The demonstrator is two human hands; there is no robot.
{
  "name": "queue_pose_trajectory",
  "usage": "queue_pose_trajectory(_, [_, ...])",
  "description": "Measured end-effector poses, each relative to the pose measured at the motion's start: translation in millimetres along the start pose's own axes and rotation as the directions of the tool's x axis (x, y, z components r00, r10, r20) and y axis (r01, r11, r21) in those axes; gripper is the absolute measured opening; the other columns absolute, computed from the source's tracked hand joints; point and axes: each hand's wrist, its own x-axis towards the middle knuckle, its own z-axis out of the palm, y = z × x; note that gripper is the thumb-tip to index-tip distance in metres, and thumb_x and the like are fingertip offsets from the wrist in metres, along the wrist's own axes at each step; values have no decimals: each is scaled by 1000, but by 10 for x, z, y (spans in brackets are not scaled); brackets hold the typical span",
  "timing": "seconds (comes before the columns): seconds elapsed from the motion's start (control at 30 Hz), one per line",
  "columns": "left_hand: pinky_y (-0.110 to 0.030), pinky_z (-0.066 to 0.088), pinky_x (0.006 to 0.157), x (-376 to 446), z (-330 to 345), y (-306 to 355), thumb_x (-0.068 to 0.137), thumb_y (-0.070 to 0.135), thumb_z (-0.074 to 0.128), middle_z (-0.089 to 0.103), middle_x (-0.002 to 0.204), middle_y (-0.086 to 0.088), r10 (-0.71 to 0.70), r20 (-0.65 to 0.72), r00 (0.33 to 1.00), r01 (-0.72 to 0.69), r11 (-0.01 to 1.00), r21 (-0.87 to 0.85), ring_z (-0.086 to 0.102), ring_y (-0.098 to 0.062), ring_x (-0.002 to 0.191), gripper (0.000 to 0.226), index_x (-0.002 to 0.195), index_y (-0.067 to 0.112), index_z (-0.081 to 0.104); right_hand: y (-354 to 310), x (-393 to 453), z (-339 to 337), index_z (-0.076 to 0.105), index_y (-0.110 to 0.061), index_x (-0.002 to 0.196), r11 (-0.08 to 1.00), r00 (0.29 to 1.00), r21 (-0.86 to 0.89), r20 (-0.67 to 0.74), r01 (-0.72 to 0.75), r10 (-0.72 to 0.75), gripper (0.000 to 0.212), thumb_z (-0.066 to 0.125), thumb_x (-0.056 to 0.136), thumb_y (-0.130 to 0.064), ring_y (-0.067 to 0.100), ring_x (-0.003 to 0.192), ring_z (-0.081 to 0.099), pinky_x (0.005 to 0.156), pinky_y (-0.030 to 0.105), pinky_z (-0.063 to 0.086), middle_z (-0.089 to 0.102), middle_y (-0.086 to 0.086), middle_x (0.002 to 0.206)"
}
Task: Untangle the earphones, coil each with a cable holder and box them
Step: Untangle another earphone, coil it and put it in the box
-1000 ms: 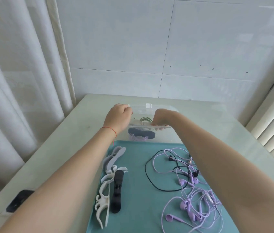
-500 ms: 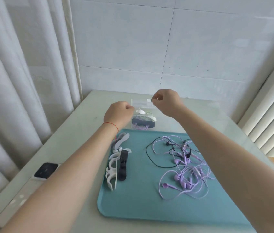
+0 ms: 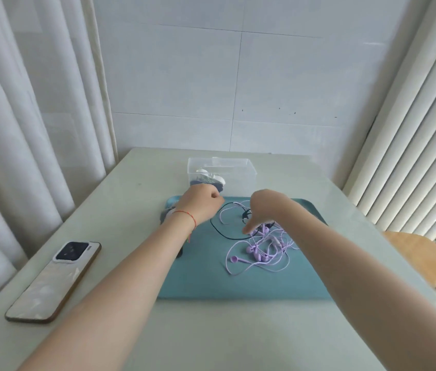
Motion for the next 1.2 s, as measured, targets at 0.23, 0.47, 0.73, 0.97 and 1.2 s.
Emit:
queue_pose_trajectory(0.23, [-34,50,78,66,91,262,83,21,56,69,82,-2,66,79,995,-67,998,7,59,-19,78,16,85,13,70,195,-70,-79,49,-11,62,999,994,29,-104,18,-15,25,61,81,-23,25,70,53,60,27,42,50,0,64])
queue_pose_trajectory(0.47, [-20,48,70,158,38,763,86,21,64,67,100,4,125,163,979,-54,921,-387,61,-12,76,19,105,22,69,539,-285,-557,57,-12,93,460,948,839,-317,290,-19,10,48,92,-11,26,52,60,62,36,57,59,10,62])
queue_pose_trajectory(0.73, [-24,37,53,360,-3,820,98,29,41,67,57,-3,-164,75,984,169,692,-702,60,-18,48,35,83,8,65,934,-291,-573,72,-15,90,804,938,556,-346,211,-7,14,59,85,-11,14,56,58,49,14,45,67,3,72])
queue_pose_trajectory(0.97, [-22,37,49,366,70,565,83,14,53,59,63,-6,-290,184,939,342,839,-424,49,-18,45,13,73,11,60,1037,-67,-27,65,-6,90,798,999,601,-40,47,-29,10,56,90,-9,22,64,67,63,32,59,71,12,80])
queue_pose_trajectory(1.2, [-15,44,74,187,167,739,86,14,59,63,98,5,65,214,975,19,930,-366,58,-9,88,23,103,26,67,808,-82,-226,64,-10,87,564,963,791,-269,236,-26,7,60,91,-12,14,46,61,43,23,46,69,5,66])
